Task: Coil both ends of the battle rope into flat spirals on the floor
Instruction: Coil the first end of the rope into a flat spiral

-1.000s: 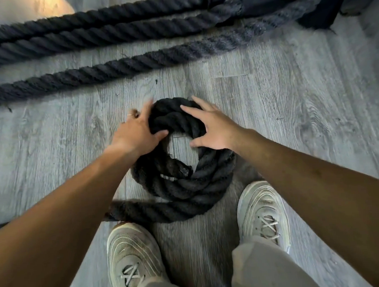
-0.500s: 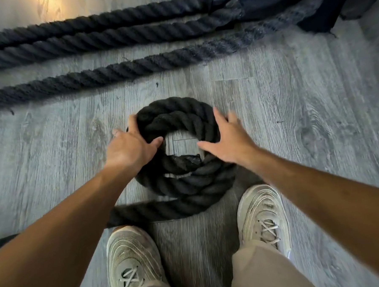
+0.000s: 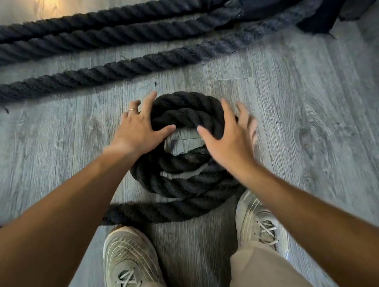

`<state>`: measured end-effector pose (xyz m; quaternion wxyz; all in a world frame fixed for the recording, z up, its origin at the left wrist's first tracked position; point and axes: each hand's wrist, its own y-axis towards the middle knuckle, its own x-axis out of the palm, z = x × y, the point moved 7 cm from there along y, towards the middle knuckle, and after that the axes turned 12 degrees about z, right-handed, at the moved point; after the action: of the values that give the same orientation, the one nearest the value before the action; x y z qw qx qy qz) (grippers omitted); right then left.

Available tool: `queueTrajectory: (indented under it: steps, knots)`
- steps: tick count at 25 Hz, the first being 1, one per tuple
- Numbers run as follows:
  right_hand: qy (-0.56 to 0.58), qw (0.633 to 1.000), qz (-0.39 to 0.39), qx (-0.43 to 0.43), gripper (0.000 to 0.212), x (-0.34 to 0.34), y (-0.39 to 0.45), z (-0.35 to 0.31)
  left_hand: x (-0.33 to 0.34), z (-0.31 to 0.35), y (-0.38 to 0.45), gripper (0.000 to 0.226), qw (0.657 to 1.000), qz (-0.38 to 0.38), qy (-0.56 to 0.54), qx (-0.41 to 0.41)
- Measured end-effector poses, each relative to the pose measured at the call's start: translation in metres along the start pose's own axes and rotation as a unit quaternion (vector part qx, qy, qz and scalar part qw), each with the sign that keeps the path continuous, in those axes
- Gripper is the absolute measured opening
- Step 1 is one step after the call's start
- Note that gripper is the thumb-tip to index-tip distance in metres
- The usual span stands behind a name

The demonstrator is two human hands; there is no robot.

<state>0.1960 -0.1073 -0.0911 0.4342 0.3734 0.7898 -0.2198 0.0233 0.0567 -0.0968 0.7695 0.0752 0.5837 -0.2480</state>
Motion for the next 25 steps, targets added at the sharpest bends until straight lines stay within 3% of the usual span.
queueTrajectory:
  steps: [2,4,6,12,15,18,20,22,25]
  knots:
    - [-0.01,0.993,-0.008,0.12,0.102,0.005,-0.051,0.024,0.008,0.002,0.012,0.083,0.997,-0.028,0.053,0.051]
    - [0.005,0.987,-0.037,0.157,0.098,0.011,-0.076,0.036,0.013,0.001,0.014,0.077,0.993,-0.026,0.097,0.069]
    - [0.012,0.992,-0.046,0.12,0.094,0.012,-0.065,0.035,0.015,-0.002,0.009,0.076,0.993,-0.012,0.109,0.048]
    - [0.05,0.983,-0.165,-0.057,0.088,0.021,0.035,-0.005,0.007,-0.049,-0.063,0.093,0.984,0.012,0.043,-0.175]
    - [0.03,0.986,-0.123,-0.112,0.081,0.019,0.06,-0.027,0.01,-0.053,-0.093,0.096,0.972,0.014,-0.042,-0.233]
    - [0.015,0.998,-0.06,-0.035,0.077,0.02,0.035,-0.013,-0.004,-0.052,-0.057,0.096,0.975,0.03,0.008,-0.219]
    - [-0.002,0.999,-0.031,0.042,0.085,0.02,-0.006,0.008,-0.011,-0.048,-0.026,0.092,0.983,0.01,0.041,-0.178]
    - [-0.002,0.994,-0.038,0.105,0.097,0.021,-0.049,0.022,-0.01,-0.048,-0.011,0.083,0.988,-0.013,0.044,-0.145]
    - [0.004,0.992,-0.049,0.114,0.098,0.029,-0.075,0.024,-0.009,-0.051,-0.011,0.075,0.991,0.002,0.008,-0.134]
